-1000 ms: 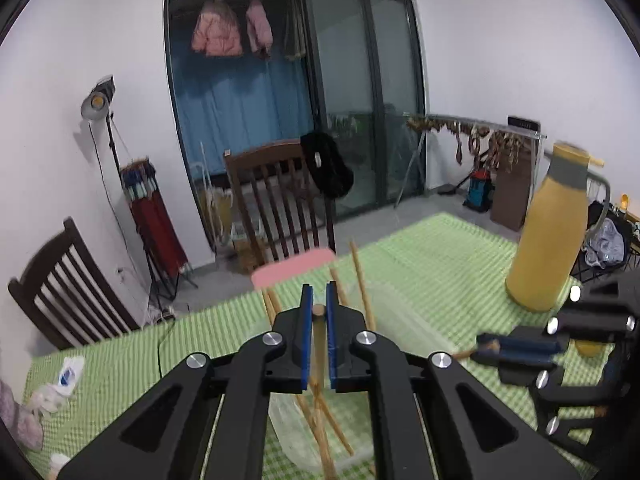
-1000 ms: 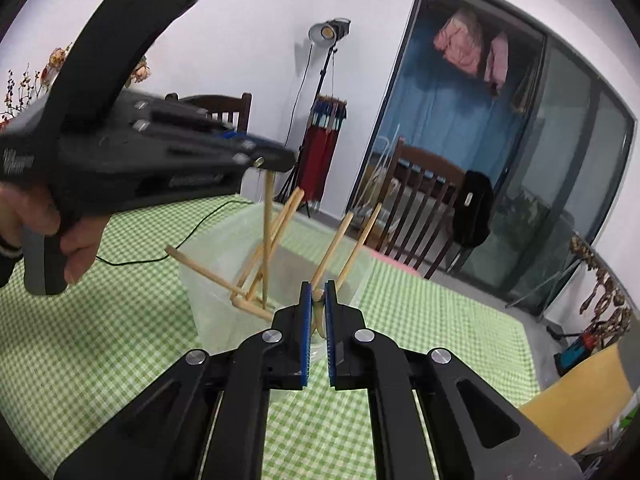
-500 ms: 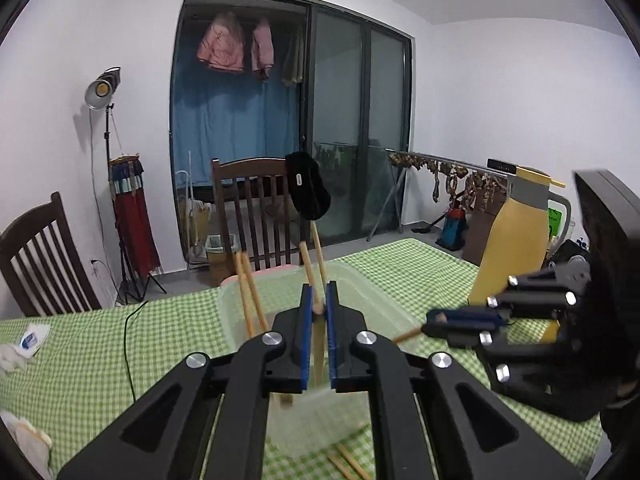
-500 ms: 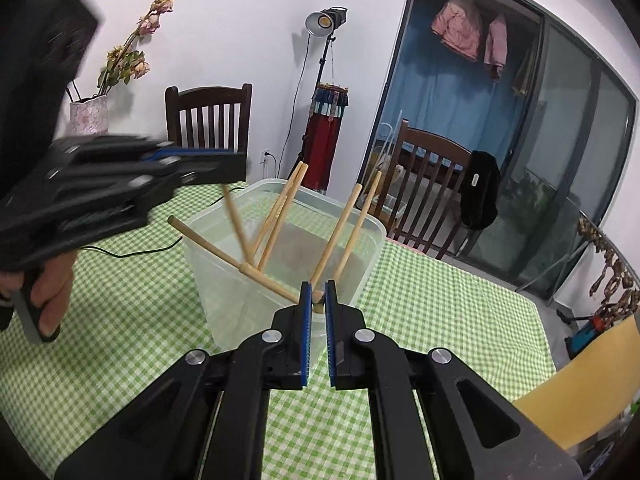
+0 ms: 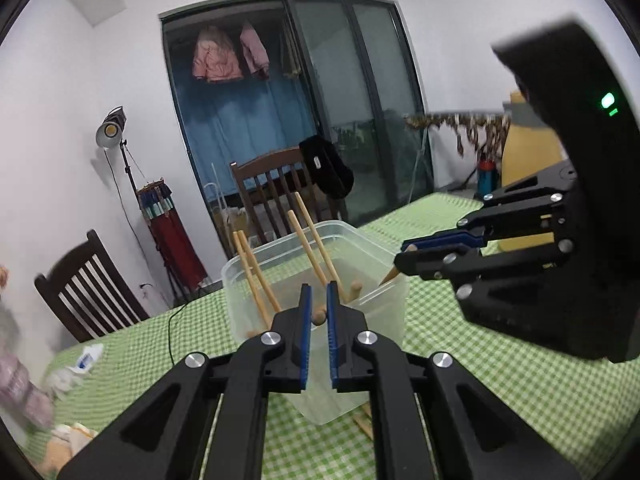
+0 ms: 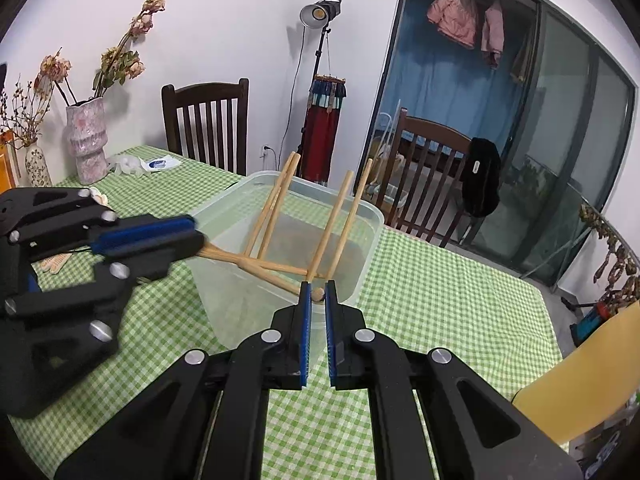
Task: Organize utensils
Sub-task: 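Lower both chopsticks into the container and open both grippers, then withdraw both grippers from the container back over the table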
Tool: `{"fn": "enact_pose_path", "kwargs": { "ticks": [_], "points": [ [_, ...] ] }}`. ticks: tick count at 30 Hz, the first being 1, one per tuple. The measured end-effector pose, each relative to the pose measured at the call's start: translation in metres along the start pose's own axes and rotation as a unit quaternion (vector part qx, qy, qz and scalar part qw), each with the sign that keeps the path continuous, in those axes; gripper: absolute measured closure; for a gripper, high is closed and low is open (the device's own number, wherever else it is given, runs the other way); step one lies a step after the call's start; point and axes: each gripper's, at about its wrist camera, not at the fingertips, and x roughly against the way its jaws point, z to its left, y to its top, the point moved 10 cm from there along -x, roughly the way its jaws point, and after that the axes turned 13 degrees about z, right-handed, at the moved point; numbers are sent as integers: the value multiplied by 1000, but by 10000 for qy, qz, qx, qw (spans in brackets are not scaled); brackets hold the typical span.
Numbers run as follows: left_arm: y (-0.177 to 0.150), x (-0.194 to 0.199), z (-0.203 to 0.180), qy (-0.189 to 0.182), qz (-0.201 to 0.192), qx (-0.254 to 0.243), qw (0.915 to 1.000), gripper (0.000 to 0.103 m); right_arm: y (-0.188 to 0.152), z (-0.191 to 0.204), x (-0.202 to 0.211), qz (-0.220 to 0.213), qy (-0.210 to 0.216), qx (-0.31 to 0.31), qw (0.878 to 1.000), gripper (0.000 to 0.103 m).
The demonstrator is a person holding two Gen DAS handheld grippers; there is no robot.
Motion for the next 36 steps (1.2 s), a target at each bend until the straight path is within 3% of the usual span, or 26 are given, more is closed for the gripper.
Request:
{"fn": "enact_pose_path", "kwargs": {
  "ticks": [5,7,11,19,22,23,25,26,27,30,33,36],
  "points": [
    [19,-9,-7,-707,439,377,9958,98,-1,-10,9,-52,110,-293,9995,96],
    [21,3,-4,-1058,310,596,9921,88,-3,-17,17,-120,95,-432,9989,96],
    [9,44,26,-1220,53,967,9878,85,-9,-27,42,-287,13,-508,9983,96],
    [-26,127,72,-674,-396,1340,9879,84,-24,-26,105,-779,-84,-587,9952,96],
    [-40,147,70,-587,-342,1306,9891,76,-34,-17,126,-902,-77,-569,9943,96],
    [-44,152,69,-555,-346,1310,9892,75,-38,-14,133,-932,-84,-552,9941,94],
    [-56,166,62,-528,-361,1296,9895,70,-47,-5,143,-977,-99,-505,9939,79],
    [-63,170,59,-507,-353,1290,9897,69,-51,-1,148,-1008,-119,-494,9936,64],
    [-71,175,57,-471,-345,1292,9899,65,-59,6,155,-1050,-154,-453,9933,58],
    [-101,193,48,-193,-359,1430,9889,61,-84,28,169,-1145,-202,-277,9928,58],
    [-129,212,43,165,-601,1688,9837,47,-109,42,178,-1222,-256,-254,9919,58],
    [-155,226,29,235,-710,1768,9814,38,-132,53,184,-1326,-255,-391,9901,56]
  ]
}}
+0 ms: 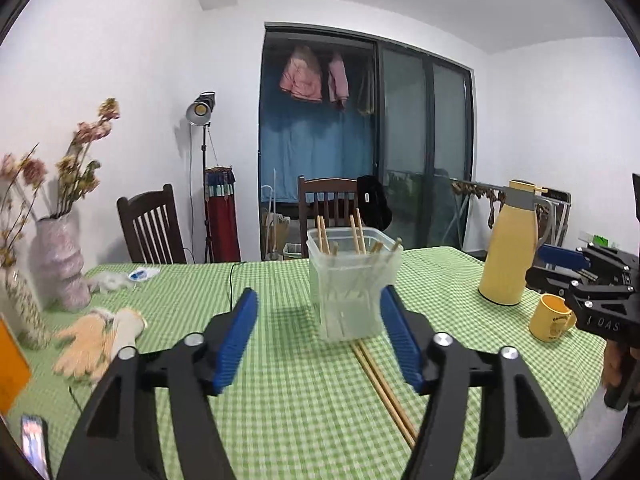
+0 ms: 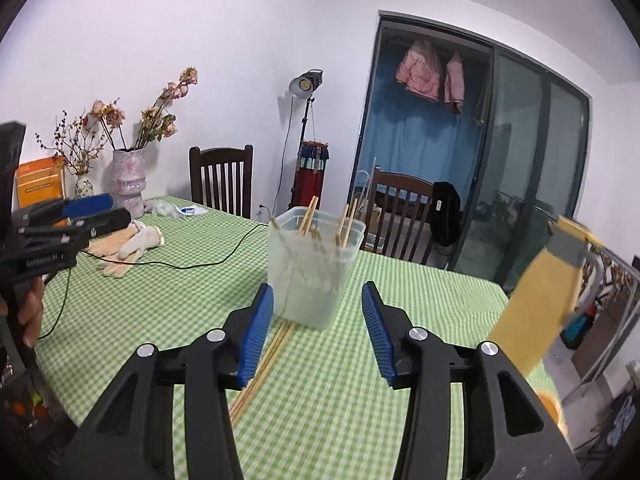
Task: Organize utensils
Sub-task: 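Withdraw both grippers from the container back over the table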
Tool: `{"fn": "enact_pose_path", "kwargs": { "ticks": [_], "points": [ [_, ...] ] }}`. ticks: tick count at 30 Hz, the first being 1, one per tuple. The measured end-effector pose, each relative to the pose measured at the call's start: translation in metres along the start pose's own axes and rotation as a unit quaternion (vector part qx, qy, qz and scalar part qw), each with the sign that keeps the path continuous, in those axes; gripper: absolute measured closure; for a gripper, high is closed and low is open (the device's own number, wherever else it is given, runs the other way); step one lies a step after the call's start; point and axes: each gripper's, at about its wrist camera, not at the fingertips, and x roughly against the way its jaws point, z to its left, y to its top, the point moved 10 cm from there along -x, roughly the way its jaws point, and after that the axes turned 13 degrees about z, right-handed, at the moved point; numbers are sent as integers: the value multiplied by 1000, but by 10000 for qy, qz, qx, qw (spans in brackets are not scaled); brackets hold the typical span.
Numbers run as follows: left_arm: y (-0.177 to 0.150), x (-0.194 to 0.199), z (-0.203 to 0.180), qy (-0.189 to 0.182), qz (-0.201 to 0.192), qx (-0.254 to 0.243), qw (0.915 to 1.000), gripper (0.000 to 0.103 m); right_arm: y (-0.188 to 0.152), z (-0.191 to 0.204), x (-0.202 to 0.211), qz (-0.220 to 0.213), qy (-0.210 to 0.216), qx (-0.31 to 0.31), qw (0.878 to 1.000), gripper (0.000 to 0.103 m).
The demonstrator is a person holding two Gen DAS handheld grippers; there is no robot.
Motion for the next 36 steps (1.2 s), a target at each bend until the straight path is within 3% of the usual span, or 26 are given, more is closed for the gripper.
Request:
{"fn": "enact_pose_path", "kwargs": {
  "ticks": [4,9,11,16,20,24,27,36],
  "points": [
    [-40,12,-11,95,34,19,9999,35,-31,13,14,-264,137,-390,9988,53],
    [-94,30,-18,39,-105,304,9995,24,-69,28,30,-388,-49,-649,9971,41],
    [-113,35,-16,187,-168,269,9993,22,-83,32,36,-489,-56,-726,9961,37],
    [-158,40,-10,861,-256,-80,9959,20,-120,41,31,-312,-343,-824,9955,36],
    [-192,59,-12,848,-301,-69,9959,15,-154,47,34,-122,-218,-1295,9913,35],
    [-230,74,-26,803,-252,-175,9963,14,-186,67,34,156,-178,-1359,9904,35],
    [-239,79,-35,862,-256,-427,9950,13,-207,80,31,434,-74,-1370,9896,35],
    [-252,71,-35,844,48,-274,9960,10,-219,84,25,613,-229,-1176,9909,31]
  ]
}}
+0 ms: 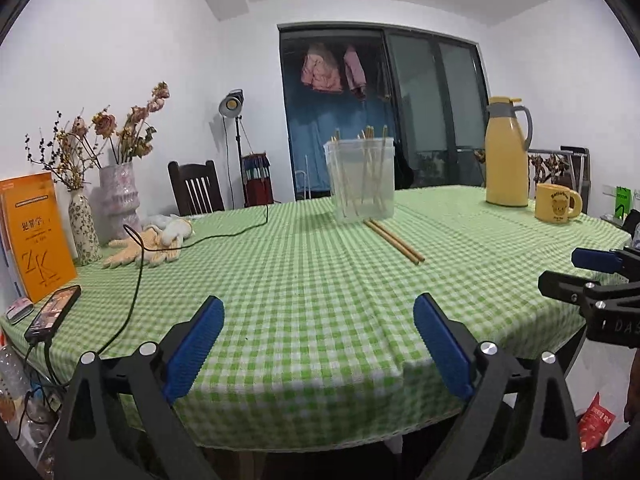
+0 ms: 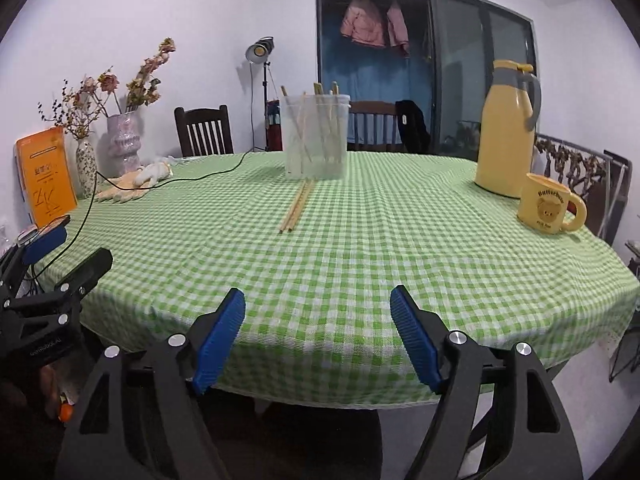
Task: Organize utensils
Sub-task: 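Withdraw both grippers from the container back over the table, then lower the right gripper to a chopstick while the left gripper approaches another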
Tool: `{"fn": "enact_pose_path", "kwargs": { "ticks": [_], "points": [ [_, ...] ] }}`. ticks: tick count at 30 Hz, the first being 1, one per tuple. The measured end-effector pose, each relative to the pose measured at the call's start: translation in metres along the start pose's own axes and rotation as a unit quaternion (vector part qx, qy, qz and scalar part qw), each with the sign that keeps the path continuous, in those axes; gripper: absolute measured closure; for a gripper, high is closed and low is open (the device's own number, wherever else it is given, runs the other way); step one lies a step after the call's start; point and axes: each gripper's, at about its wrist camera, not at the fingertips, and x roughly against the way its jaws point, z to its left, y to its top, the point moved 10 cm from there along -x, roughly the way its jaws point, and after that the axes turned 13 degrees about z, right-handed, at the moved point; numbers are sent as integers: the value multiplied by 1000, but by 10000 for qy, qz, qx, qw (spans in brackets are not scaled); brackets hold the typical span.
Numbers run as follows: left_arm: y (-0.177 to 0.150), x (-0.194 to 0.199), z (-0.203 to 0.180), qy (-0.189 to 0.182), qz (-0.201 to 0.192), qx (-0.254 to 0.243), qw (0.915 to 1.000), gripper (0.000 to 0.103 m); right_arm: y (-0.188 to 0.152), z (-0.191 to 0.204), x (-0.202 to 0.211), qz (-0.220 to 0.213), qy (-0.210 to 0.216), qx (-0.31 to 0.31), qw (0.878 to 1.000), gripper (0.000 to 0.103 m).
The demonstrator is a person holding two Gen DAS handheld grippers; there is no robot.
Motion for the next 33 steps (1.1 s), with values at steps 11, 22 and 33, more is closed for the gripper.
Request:
{"fn": "enact_pose_path", "kwargs": {
  "ticks": [11,22,33],
  "points": [
    [11,-44,12,137,399,114,9990,10,14,-35,-36,385,-106,-613,9973,31],
    [84,-98,37,-202,607,608,9961,9,93,-13,-109,1212,108,-65,9925,64],
    [108,-170,61,-659,1314,1070,9833,8,113,23,-182,2074,296,408,9769,80]
  ]
}}
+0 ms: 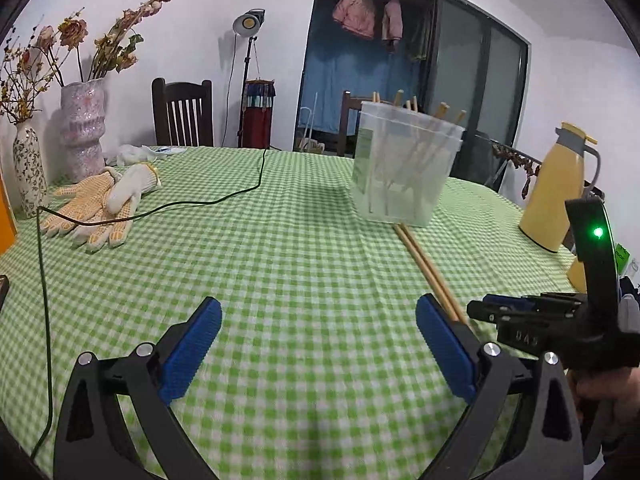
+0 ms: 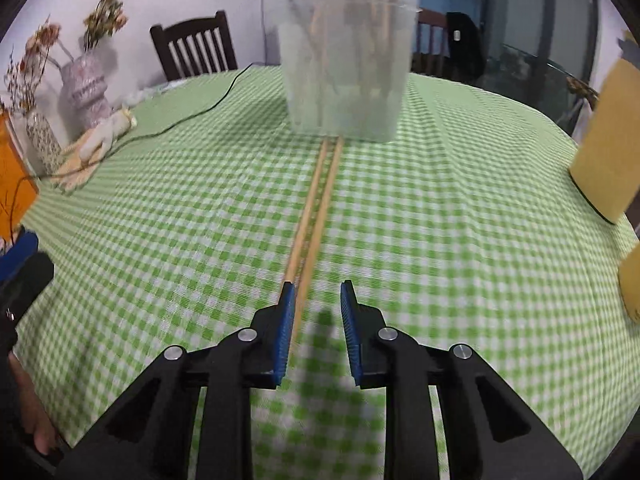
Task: Organize utensils
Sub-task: 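Lower the right gripper to a chopstick while the left gripper approaches another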
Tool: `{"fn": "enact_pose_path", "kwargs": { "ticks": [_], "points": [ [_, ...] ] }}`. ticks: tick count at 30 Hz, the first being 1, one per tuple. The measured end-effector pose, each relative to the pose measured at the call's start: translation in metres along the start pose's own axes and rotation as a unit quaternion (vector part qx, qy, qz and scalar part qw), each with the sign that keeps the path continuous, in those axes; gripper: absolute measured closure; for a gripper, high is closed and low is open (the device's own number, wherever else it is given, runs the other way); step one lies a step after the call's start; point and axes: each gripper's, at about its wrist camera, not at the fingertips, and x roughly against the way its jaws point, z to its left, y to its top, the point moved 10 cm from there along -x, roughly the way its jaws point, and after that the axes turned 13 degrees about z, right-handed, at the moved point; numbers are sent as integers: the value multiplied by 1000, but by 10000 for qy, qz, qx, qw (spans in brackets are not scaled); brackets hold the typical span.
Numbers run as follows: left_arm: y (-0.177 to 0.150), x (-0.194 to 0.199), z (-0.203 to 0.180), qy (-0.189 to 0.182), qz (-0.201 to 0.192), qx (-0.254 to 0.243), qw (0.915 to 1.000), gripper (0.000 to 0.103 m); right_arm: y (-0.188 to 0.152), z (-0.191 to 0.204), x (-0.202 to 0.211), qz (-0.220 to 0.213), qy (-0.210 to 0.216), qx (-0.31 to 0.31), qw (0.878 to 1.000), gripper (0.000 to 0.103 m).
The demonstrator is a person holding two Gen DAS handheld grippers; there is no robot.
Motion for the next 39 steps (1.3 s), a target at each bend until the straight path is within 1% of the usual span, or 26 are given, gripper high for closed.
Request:
{"fn": "enact_pose_path", "kwargs": {
  "ticks": [2,4,8,11,13,14,16,18,21,24,27,29,31,32,33,35,36,39],
  "points": [
    [0,-8,-1,-68,128,-21,9999,8,-1,0,-6,93,-72,41,9999,84],
    [-4,-12,-4,-97,206,-104,9997,8,-3,1,-8,124,-33,49,9999,85],
    [-5,-23,-9,-34,337,-253,9991,8,-9,3,-10,201,-40,64,9998,87],
    [-4,-29,-19,-95,442,-319,9985,8,-8,4,-8,196,46,67,9998,96],
    [-3,-34,-29,-226,532,-348,9977,8,-11,-5,-5,167,91,-16,9998,97],
    [-2,-39,-36,-310,641,-374,9968,8,-12,-11,-3,162,73,-47,9998,97],
    [-2,-44,-48,-370,757,-458,9954,8,-16,-29,1,124,67,-208,9997,97],
    [0,-53,-67,-349,873,-668,9933,8,-21,-49,5,102,42,-399,9991,97],
    [4,-65,-93,-312,933,-922,9909,8,-30,-73,14,14,47,-624,9980,97],
    [1,-84,-119,-113,1143,-1318,9846,9,-38,-85,21,-86,36,-704,9975,97],
    [-3,-95,-137,-138,1269,-1476,9808,9,-43,-92,23,-127,81,-738,9972,97],
    [-7,-102,-146,-2,1354,-1608,9776,22,-47,-94,23,-137,23,-659,9977,97],
    [-12,-105,-148,20,1453,-1700,9747,51,-52,-93,24,-185,-9,-604,9980,97],
    [-16,-105,-147,-15,1530,-1744,9727,58,-52,-92,24,-189,2,-586,9981,97],
    [-18,-106,-146,-32,1592,-1780,9711,71,-52,-92,24,-191,20,-555,9983,97],
    [-25,-104,-141,-70,1718,-1831,9679,83,-52,-91,25,-246,32,-530,9983,97],
    [-28,-103,-137,-47,1751,-1840,9672,97,-51,-88,24,-260,50,-513,9983,97],
    [-30,-98,-119,79,1756,-1815,9676,98,-53,-91,28,-340,60,-487,9982,97]
  ]
}}
